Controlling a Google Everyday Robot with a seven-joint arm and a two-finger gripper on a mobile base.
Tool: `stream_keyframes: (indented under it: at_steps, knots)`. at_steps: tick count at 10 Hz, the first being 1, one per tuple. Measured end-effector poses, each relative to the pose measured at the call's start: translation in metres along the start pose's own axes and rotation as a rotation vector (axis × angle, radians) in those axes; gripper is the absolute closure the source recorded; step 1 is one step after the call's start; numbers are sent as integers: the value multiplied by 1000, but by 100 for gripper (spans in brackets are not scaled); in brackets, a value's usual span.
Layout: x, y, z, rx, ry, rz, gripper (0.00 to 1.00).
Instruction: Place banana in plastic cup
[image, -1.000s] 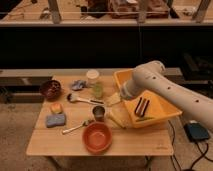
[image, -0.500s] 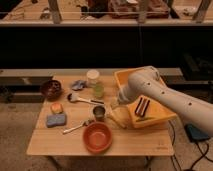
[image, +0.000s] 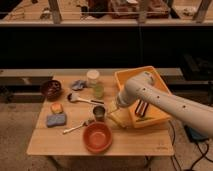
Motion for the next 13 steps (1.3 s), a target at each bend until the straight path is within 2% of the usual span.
stream_keyframes:
  at_steps: [13]
  knots:
    - [-4,4,-3,-6,-8,5,30]
